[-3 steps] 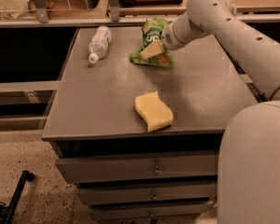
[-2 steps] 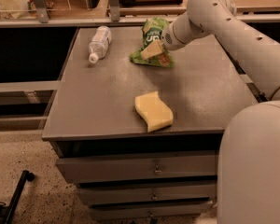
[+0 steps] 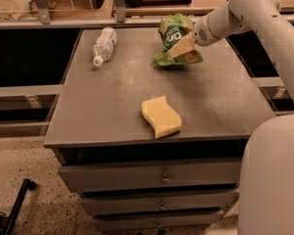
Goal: Move green rice chip bag near sponge
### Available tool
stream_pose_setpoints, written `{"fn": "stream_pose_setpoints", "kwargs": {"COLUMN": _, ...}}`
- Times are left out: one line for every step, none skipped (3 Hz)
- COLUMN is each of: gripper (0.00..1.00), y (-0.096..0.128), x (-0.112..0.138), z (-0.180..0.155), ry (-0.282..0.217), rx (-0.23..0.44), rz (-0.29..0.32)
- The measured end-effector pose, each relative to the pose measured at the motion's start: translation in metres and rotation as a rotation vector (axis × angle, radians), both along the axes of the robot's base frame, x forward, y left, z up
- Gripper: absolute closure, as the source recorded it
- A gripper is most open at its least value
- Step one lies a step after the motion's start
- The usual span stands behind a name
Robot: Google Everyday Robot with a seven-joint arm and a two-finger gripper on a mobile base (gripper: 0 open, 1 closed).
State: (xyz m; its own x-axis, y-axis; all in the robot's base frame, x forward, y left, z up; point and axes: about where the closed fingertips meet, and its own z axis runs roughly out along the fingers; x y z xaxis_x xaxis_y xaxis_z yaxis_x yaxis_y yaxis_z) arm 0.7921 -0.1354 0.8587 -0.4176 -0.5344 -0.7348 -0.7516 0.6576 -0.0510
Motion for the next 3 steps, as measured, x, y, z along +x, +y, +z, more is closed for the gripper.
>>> {"fn": "stream_pose_setpoints", "kwargs": {"gripper": 1.0, "y": -0.027, "x": -0.004, "z": 0.018, "ry": -0.056, "rx": -0.011, "rz": 0.071}}
{"fn": "stream_pose_setpoints", "kwargs": {"gripper": 1.0, "y": -0.043, "x": -0.024, "z": 0.035, "ry": -0.085, "rx": 0.007, "rz": 0.163}}
{"fn": "stream_pose_setpoints", "kwargs": {"gripper": 1.0, "y": -0.048, "x": -0.053, "z": 0.045, "ry": -0.074, "rx": -0.036, "rz": 0.261}}
